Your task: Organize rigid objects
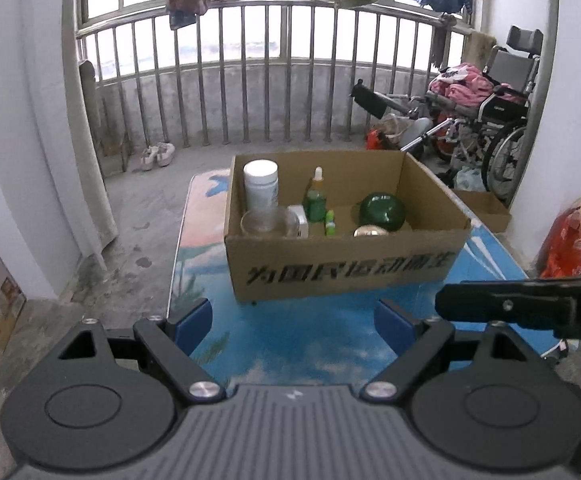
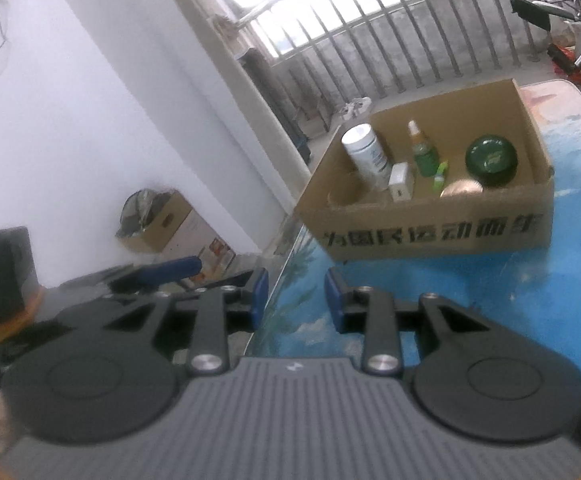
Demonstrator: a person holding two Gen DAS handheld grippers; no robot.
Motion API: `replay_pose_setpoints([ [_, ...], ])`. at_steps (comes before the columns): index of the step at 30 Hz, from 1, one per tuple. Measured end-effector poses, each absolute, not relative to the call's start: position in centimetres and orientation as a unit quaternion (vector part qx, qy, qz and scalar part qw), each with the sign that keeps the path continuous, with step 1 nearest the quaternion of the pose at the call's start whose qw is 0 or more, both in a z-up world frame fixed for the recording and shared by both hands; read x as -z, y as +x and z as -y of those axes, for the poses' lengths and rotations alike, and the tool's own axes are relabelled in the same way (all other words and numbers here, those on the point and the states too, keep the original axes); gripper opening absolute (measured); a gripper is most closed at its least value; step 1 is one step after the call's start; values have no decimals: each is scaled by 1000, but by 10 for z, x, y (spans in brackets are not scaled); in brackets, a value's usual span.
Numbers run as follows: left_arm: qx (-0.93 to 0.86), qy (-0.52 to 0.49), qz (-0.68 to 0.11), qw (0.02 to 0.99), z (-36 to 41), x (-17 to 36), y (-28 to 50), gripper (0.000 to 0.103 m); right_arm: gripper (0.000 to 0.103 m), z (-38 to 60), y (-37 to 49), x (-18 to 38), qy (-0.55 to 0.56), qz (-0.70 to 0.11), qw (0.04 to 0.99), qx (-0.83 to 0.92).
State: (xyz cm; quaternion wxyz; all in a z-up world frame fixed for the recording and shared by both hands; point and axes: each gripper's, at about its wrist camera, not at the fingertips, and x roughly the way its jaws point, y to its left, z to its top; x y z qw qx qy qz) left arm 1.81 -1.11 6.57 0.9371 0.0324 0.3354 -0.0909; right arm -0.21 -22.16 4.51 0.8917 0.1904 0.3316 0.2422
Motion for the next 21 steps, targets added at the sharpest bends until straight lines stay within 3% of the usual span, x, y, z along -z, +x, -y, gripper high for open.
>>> replay_pose_setpoints([
  [11,44,-1,-350,936,-26,-35,-9,90,34,196,-43,-27,119,-304,897,-299],
  [18,-30,-47,-465,884,-100,70,15,92,39,127,-49,47,-28,-384,852,-354],
  [19,-40,-62,-481,874,-111,87,20,103,39,115,-44,62,-40,-401,841,-361],
  [21,-3,-144,-453,880,-136,112,21,103,39,90,-30,97,-58,-442,809,-382],
])
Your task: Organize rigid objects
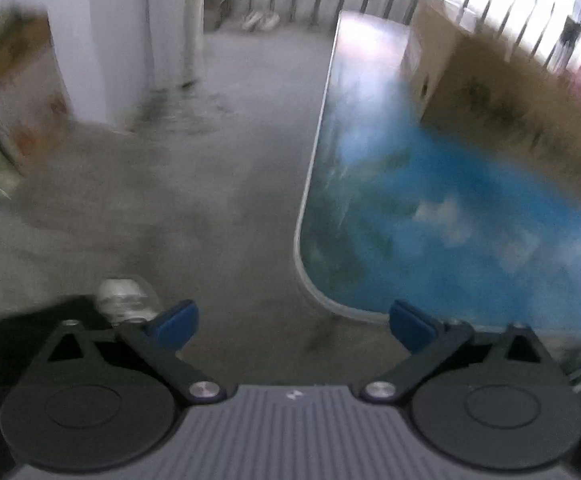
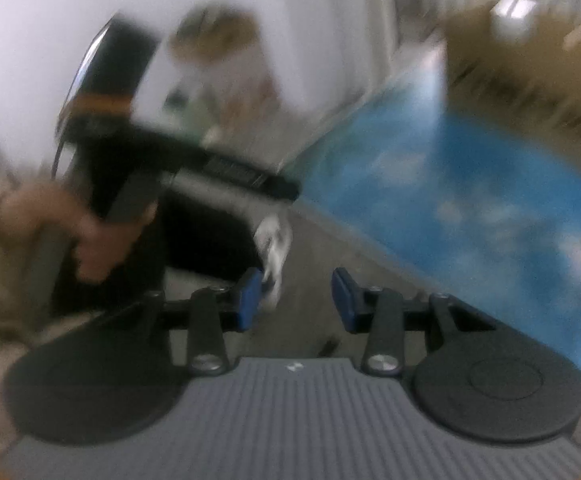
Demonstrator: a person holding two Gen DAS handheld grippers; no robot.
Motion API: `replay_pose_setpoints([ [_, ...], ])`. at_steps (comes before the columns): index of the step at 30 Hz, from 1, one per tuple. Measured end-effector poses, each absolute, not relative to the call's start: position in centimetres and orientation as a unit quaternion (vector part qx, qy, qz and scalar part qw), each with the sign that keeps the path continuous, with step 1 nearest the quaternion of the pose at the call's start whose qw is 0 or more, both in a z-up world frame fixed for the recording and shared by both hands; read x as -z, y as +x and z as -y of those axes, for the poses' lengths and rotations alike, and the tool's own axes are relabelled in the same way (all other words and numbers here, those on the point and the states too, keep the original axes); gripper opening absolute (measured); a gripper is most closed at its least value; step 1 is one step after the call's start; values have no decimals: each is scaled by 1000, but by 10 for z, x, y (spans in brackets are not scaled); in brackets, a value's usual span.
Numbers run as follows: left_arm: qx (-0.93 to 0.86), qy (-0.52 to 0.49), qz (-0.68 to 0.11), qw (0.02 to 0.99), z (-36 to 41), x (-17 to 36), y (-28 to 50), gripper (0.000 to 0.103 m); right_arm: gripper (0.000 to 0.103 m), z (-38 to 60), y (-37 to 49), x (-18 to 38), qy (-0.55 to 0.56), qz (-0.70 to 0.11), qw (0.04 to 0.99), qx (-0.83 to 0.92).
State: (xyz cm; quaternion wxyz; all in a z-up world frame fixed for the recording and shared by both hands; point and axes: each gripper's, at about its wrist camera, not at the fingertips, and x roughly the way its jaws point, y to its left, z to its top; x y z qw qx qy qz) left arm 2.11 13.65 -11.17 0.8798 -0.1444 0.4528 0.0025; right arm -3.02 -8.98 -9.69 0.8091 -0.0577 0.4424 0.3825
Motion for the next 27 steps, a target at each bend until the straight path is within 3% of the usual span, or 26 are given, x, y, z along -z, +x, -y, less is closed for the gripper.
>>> replay_pose_setpoints([
  [2,31,-204,-444,872,-157,132,27,103,39,66,-17,136,-79,-487,779,-387],
  [6,19,-221,-423,879,-175,148,24,103,38,20,-10,209,-141,-550,720,-400],
  [16,-93,-243,-433,863,-246,184,32,100,39,-26,-3,272,-206,-539,716,-393],
  [23,-172,-213,-522,807,-248,267,85,100,39,-59,-7,360,-241,-549,716,-357],
  [27,-183,-205,-572,773,-243,349,114,99,39,-56,-4,417,-224,-586,716,-305],
])
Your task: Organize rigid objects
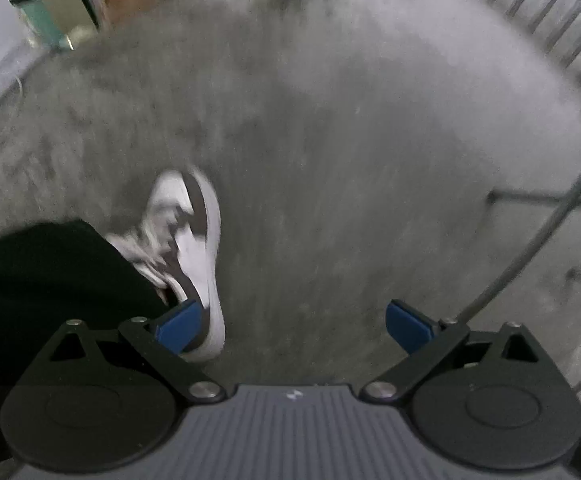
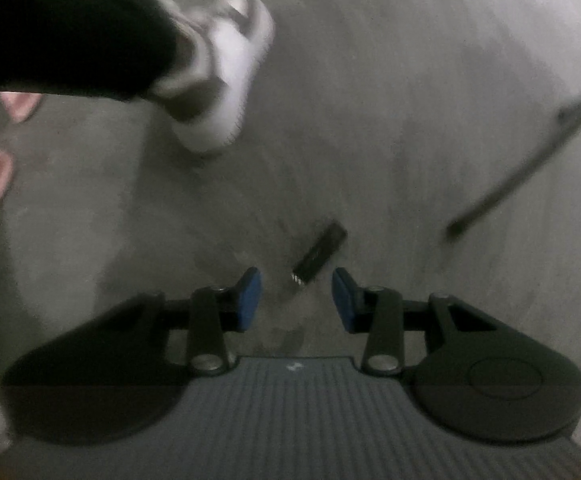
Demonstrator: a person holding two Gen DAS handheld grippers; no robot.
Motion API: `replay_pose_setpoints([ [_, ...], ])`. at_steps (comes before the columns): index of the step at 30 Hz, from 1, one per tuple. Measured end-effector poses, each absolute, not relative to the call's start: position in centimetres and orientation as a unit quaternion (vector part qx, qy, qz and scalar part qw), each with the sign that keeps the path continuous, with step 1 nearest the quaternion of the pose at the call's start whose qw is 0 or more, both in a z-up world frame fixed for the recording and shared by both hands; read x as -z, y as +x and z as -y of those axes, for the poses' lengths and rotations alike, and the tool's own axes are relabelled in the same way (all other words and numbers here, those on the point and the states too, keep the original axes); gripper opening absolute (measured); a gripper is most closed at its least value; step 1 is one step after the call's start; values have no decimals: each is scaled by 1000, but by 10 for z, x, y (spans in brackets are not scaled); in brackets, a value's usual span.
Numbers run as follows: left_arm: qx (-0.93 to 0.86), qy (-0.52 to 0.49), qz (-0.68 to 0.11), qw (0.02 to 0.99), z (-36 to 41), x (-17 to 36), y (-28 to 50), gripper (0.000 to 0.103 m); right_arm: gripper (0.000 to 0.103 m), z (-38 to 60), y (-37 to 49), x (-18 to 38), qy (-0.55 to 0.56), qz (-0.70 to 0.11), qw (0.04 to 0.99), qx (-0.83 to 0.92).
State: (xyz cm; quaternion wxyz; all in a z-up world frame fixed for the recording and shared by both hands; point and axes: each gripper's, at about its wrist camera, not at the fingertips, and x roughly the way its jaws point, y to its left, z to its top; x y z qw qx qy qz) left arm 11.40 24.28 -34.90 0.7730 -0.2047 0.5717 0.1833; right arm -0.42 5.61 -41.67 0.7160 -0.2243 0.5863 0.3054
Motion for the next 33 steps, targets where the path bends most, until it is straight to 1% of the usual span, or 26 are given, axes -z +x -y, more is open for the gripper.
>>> replay_pose_setpoints([
  [3,-180,-218,-628,725,-237,420,118,96,39,-51,-1,460,-225,-607,715,-262],
  [4,-176,-228,-648,705,-236,441,116,93,39,-48,1,474,-221,-616,713,-250],
  [5,-174,-243,-669,680,-237,468,113,88,39,-46,3,488,-216,-623,713,-238],
  [7,-174,-268,-688,652,-237,501,105,81,39,-42,7,504,-201,-631,716,-221],
  [9,-161,-275,-699,641,-236,525,99,79,39,-38,12,514,-177,-639,720,-207],
  [13,-116,-264,-702,652,-228,545,96,79,39,-38,18,528,-140,-639,730,-201],
  [14,-104,-269,-705,648,-222,548,96,78,39,-39,21,531,-129,-642,730,-199],
  [15,-96,-273,-707,645,-219,551,95,74,39,-39,23,535,-117,-646,728,-198],
  [16,-88,-276,-711,641,-218,556,94,65,39,-39,24,539,-110,-648,728,-195],
  [17,-80,-280,-714,637,-216,560,94,58,39,-40,26,540,-105,-650,728,-193],
  [21,-57,-275,-717,639,-204,560,94,48,37,-43,32,555,-72,-658,727,-181],
  [22,-52,-274,-718,638,-203,562,94,41,37,-43,32,559,-69,-660,727,-177],
  [23,-45,-277,-719,636,-200,564,96,37,37,-42,33,562,-67,-661,726,-175],
  [27,-25,-270,-723,635,-194,571,103,34,36,-40,37,576,-64,-664,725,-169],
  [31,-14,-264,-729,632,-186,579,109,33,36,-41,30,573,-70,-651,736,-173],
  [33,-12,-263,-732,629,-185,583,111,30,34,-42,27,572,-76,-646,739,-175],
])
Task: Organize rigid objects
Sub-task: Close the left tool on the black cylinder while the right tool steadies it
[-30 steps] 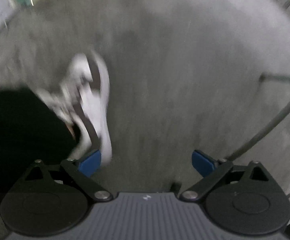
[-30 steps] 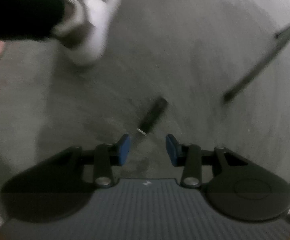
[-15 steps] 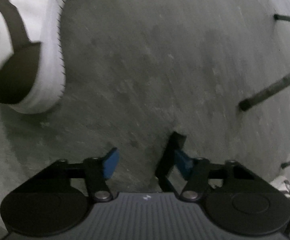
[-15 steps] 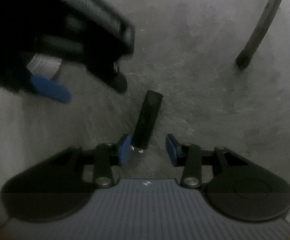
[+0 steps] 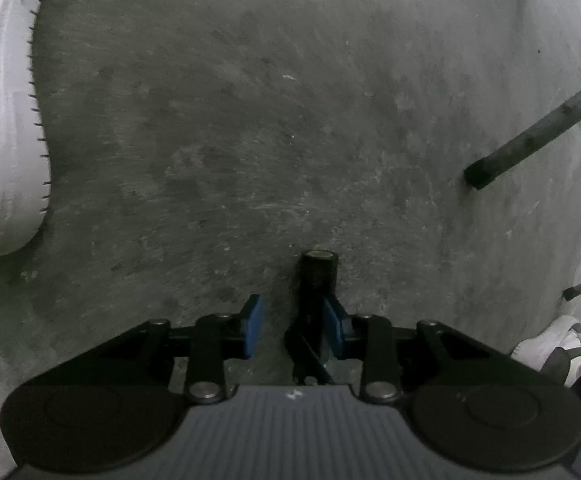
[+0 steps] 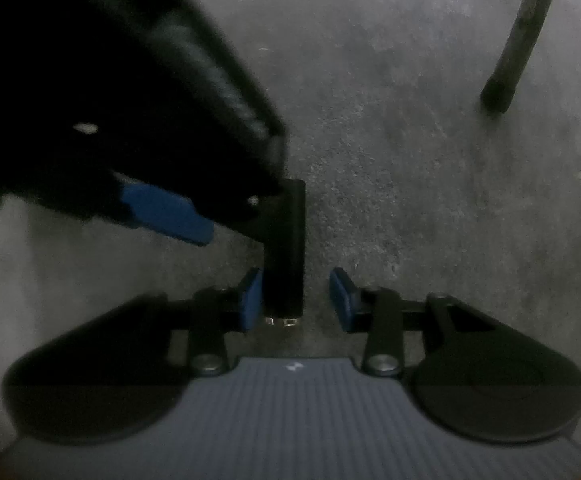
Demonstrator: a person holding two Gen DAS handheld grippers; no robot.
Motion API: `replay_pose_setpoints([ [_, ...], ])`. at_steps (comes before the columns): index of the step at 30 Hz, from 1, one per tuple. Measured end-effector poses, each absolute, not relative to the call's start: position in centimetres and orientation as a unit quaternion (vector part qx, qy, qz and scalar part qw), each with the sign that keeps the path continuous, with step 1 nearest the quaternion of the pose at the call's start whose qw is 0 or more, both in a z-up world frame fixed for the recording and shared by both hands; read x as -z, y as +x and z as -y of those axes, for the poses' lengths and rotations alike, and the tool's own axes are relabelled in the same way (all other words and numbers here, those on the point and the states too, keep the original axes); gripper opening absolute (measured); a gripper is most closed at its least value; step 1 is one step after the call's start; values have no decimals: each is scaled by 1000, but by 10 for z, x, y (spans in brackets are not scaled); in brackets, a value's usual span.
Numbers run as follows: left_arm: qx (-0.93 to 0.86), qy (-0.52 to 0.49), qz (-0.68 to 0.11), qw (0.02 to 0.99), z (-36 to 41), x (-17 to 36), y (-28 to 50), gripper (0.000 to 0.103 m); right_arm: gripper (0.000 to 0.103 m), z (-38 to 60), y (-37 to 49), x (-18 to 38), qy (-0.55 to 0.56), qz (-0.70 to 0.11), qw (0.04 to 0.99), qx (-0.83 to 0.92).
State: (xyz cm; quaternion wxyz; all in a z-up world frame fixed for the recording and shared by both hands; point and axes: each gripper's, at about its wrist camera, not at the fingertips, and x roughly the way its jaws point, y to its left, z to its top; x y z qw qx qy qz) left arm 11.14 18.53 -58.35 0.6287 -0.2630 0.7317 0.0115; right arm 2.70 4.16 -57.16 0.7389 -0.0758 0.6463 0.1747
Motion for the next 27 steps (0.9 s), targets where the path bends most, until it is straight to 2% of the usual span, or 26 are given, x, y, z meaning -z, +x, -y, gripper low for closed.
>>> replay_pose_setpoints([
  [7,3,-273,-729,628,-177,586,119,27,21,-49,14,570,-112,-634,744,-177],
  [16,1,-280,-724,631,-174,585,119,28,20,-55,10,567,-124,-634,740,-187],
  [18,4,-280,-721,634,-172,586,116,25,20,-55,12,566,-126,-634,740,-188],
  [19,7,-285,-718,635,-169,588,115,20,20,-56,12,566,-128,-633,740,-190],
  [27,2,-290,-709,642,-164,590,101,19,20,-68,4,566,-148,-624,739,-206],
])
